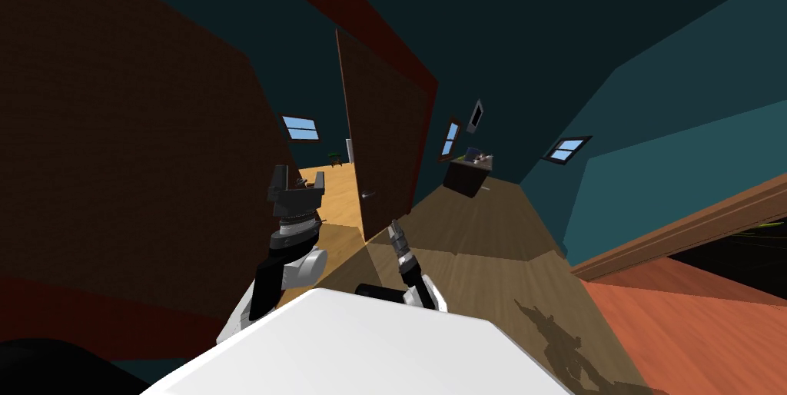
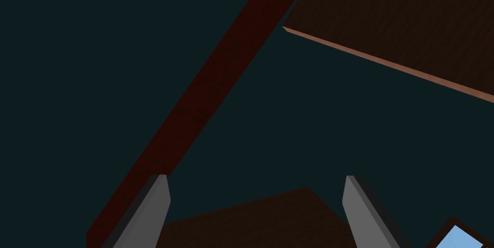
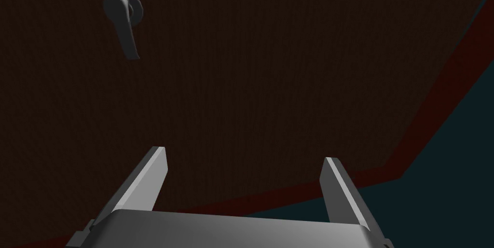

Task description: Push the door open

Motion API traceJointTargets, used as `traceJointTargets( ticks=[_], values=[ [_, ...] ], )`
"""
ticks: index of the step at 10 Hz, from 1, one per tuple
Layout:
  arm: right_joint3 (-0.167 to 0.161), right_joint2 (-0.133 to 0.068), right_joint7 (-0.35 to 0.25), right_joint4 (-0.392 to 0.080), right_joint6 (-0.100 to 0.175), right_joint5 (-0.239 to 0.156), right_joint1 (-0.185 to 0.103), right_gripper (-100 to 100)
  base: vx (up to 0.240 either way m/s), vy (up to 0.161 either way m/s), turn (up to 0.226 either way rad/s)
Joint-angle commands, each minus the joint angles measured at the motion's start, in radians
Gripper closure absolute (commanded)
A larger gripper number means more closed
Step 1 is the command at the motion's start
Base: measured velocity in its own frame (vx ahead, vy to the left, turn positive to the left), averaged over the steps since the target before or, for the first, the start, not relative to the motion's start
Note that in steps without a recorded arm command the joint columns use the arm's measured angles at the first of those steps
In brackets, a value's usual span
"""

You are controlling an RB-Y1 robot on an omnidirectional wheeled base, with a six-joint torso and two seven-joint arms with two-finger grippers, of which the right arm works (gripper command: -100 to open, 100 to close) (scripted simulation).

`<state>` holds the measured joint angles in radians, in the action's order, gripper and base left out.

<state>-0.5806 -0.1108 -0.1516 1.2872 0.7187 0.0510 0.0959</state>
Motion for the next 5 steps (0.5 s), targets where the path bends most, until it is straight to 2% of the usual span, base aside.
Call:
traceJointTargets(
  ticks=[1,3,5],
  values=[
    [-0.033,-0.003,-0.001,-0.045,0.003,0.001,-0.015,-100,0.17,0.064,-0.06],
    [-0.062,-0.003,-0.002,-0.094,0.008,0.002,-0.033,-100,0.157,0.046,-0.056],
    [-0.071,-0.003,-0.002,-0.11,0.01,0.002,-0.039,-100,0.091,0.029,-0.017]
  ],
)
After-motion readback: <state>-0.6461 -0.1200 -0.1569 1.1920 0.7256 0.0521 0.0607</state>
